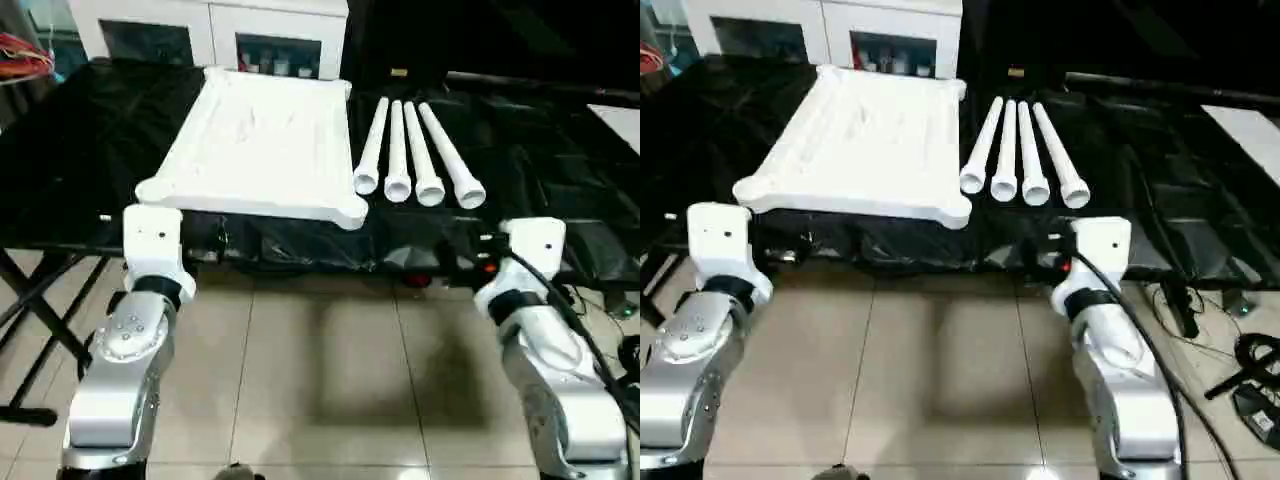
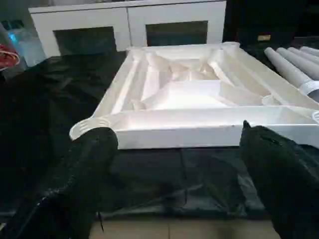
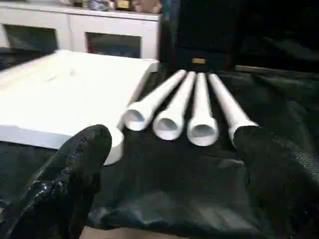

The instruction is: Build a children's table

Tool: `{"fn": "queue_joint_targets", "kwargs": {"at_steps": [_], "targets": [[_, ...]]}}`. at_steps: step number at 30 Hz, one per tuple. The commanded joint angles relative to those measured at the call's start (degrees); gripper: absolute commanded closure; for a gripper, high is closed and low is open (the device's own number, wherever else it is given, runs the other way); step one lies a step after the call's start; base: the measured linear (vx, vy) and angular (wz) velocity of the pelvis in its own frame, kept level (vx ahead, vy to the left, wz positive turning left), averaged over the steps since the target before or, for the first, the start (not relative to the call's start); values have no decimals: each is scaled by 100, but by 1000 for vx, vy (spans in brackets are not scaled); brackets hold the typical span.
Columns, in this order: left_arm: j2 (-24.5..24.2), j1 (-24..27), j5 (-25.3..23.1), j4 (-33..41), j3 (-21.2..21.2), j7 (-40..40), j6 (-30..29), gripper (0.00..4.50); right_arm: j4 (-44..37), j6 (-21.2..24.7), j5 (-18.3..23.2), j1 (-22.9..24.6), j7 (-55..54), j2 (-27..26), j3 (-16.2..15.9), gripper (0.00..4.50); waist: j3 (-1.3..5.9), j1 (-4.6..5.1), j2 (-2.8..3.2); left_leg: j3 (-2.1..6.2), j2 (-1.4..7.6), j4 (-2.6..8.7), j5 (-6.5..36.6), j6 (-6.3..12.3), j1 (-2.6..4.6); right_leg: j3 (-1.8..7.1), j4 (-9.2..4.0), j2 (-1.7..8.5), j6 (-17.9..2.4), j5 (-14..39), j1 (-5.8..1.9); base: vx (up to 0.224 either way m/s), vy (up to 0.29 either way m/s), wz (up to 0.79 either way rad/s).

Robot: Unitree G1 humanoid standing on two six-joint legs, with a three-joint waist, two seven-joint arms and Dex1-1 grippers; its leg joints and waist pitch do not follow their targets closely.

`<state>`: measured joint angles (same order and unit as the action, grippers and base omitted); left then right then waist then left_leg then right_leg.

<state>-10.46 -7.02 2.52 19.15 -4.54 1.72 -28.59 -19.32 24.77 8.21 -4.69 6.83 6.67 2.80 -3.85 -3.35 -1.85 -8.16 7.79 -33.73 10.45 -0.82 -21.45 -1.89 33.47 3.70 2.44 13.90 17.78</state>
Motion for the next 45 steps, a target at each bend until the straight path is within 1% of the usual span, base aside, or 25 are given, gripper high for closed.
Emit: {"fn": "queue_joint_targets", "kwargs": {"at_steps": [1,5,6,8,11,12,13,15,16,19,21,22,23,26,27,29,30,32,35,36,37,39,40,42,45], "targets": [[13,-138,1,-72,76,9,-7,0,11,-118,-95,-20,75,104,-127,5,188,-73,98,251,187,586,3302,54,-146,-58,-720,571,-365,3673,-384,60,40,32],[17,-232,36,-222,101,55,78,0,-120,-146,-47,45,57,93,-141,5,214,3,285,275,166,350,2014,621,-183,-550,-1042,741,-501,3729,-781,89,51,47],[18,-274,43,-290,113,78,110,0,-167,-119,95,76,84,31,-66,5,208,296,386,663,619,651,3417,109,712,-489,-403,68,-690,2426,-135,182,48,46],[22,-312,38,-346,113,91,140,0,-193,-75,204,84,120,-17,4,5,331,344,364,1046,925,779,4021,263,1036,-243,382,30,-319,818,246,200,29,20],[41,-370,14,-413,94,88,170,0,-185,-87,267,71,192,-30,66,5,237,351,321,776,774,823,3721,874,847,-193,546,86,-192,185,384,139,-21,5],[42,-402,14,-423,60,67,175,0,-123,-124,223,42,144,-8,38,5,181,344,102,409,469,856,3715,771,664,-33,43,243,-265,171,198,138,-86,1],[53,-402,18,-410,47,54,173,0,-72,-54,186,22,68,-21,45,5,187,183,-206,2,-15,298,3095,727,601,495,-553,544,-265,2050,-37,140,-140,14],[66,-398,17,-400,45,41,172,0,-36,-3,163,11,18,-27,60,5,195,38,-250,30,-147,-607,1591,725,342,1012,-1017,1087,-489,5106,-329,158,-122,9],[58,-384,15,-392,33,41,192,0,12,-31,212,-3,61,-50,68,5,291,-39,-247,269,-116,-831,1033,518,-147,1114,-773,1127,-821,4928,-771,202,-43,-7],[25,-349,7,-397,-22,52,241,0,87,-104,142,-9,34,-67,9,5,265,-140,-67,260,-39,-271,-53,525,-175,529,-701,448,-1856,2582,-716,194,-15,7],[7,-331,-7,-394,-45,53,255,0,76,-68,265,11,59,-138,27,5,293,-44,305,388,290,391,131,510,260,-47,-438,-51,-1336,1898,-452,205,41,11],[1,-322,-8,-389,-59,54,256,0,63,-61,318,20,84,-168,28,5,363,137,374,730,541,507,596,823,536,-204,-5,-226,-1061,1519,-206,268,71,5],[0,-297,-7,-380,-45,82,256,0,82,-75,320,30,58,-190,22,5,587,248,381,1227,932,319,523,1729,1310,-202,682,-130,-486,1231,517,268,71,5],[0,-263,-6,-412,-15,135,302,0,142,-3,456,23,5,-298,73,5,570,227,305,1161,754,228,-1304,2526,1054,-187,1027,-14,305,551,835,182,26,-10],[7,-237,-4,-502,11,158,391,0,222,27,450,-1,-84,-364,100,5,530,238,113,885,554,337,-1569,2508,862,-66,851,57,205,-221,926,161,-9,-18],[11,-210,-17,-577,43,166,464,0,288,-93,295,-17,-136,-346,55,5,417,190,-162,333,-83,245,225,1787,506,283,-9,258,-345,-617,373,197,-40,-16],[28,-216,-12,-601,74,172,478,0,296,-121,204,-37,-233,-355,74,5,393,-53,-301,216,-424,-575,1161,1163,258,868,-695,798,-61,2739,-53,145,-52,7],[57,-290,33,-624,125,231,476,0,271,-147,-63,-63,-496,-335,108,5,419,-63,-251,390,-242,-836,741,304,2,999,-593,955,-1087,3731,-390,134,-29,8],[110,-373,197,-636,154,429,494,0,264,8,14,-31,-402,-263,122,5,297,-157,103,505,107,-448,192,72,-81,726,-499,784,-2179,1768,-305,137,28,13],[111,-391,224,-643,182,488,442,0,250,26,11,-11,-384,-224,113,5,366,-105,371,550,349,192,-279,51,45,219,-121,217,-1700,797,-123,141,94,1],[102,-402,210,-658,203,500,452,0,239,41,64,-2,-349,-220,123,5,538,183,471,941,633,111,-1334,258,754,-37,452,-53,-1039,-18,539,182,109,4],[113,-472,203,-745,262,557,604,0,125,163,152,37,-311,-171,153,5,555,148,415,1036,684,-90,-3247,494,818,85,457,120,-526,-660,689,167,98,9],[129,-505,179,-787,280,546,707,0,103,229,166,34,-312,-149,168,5,558,76,274,728,215,-350,-5197,110,616,213,132,248,-396,-2035,546,56,69,11],[168,-586,123,-885,304,475,791,0,95,365,-2,-10,-408,-42,189,5,569,44,166,490,-80,-289,-4189,-109,332,336,172,228,-736,-2940,222,28,35,6],[168,-695,-15,-1063,406,434,948,0,190,569,-38,-145,-396,65,271,5,477,16,123,483,75,-65,-1584,-187,105,386,44,403,-1017,-2089,7,-20,-14,0]]}}
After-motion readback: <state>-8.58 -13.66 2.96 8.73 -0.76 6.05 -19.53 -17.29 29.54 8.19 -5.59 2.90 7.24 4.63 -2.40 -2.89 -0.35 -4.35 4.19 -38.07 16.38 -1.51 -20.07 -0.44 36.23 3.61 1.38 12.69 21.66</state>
